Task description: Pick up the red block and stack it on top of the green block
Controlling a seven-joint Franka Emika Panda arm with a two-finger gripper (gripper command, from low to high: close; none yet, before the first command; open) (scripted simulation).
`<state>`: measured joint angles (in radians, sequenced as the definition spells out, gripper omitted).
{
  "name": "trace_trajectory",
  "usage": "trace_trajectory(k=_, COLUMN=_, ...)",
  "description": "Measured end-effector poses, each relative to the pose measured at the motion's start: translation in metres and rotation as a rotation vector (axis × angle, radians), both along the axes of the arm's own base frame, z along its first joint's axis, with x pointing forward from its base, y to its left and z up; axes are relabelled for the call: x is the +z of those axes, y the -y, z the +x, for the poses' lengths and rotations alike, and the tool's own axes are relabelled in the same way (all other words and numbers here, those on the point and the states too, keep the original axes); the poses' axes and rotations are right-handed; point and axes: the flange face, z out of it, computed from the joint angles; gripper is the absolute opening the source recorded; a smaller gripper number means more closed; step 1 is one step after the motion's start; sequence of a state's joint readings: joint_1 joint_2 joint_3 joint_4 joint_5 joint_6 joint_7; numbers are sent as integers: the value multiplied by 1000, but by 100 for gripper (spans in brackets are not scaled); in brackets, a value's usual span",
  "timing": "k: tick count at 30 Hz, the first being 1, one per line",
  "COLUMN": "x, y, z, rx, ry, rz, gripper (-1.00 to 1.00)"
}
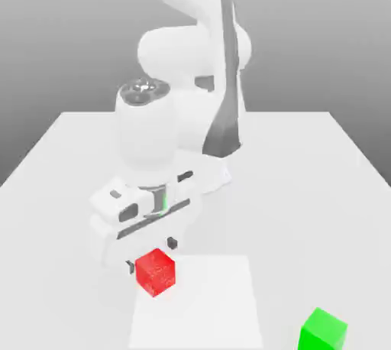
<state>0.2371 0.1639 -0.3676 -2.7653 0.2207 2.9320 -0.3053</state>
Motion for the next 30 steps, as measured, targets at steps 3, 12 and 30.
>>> trace_trajectory(k=3, x=-17, y=-1, z=-3, rx=-2, ry=-8, rz=7, gripper=0)
trace_trajectory(k=12, x=-27, y=-1, z=-6, rx=-5, ry=-16, rz=14, gripper=-100)
trace_trajectory(k=30, x=40, y=0, z=0, rx=17, ry=-16, rz=13, gripper=-100)
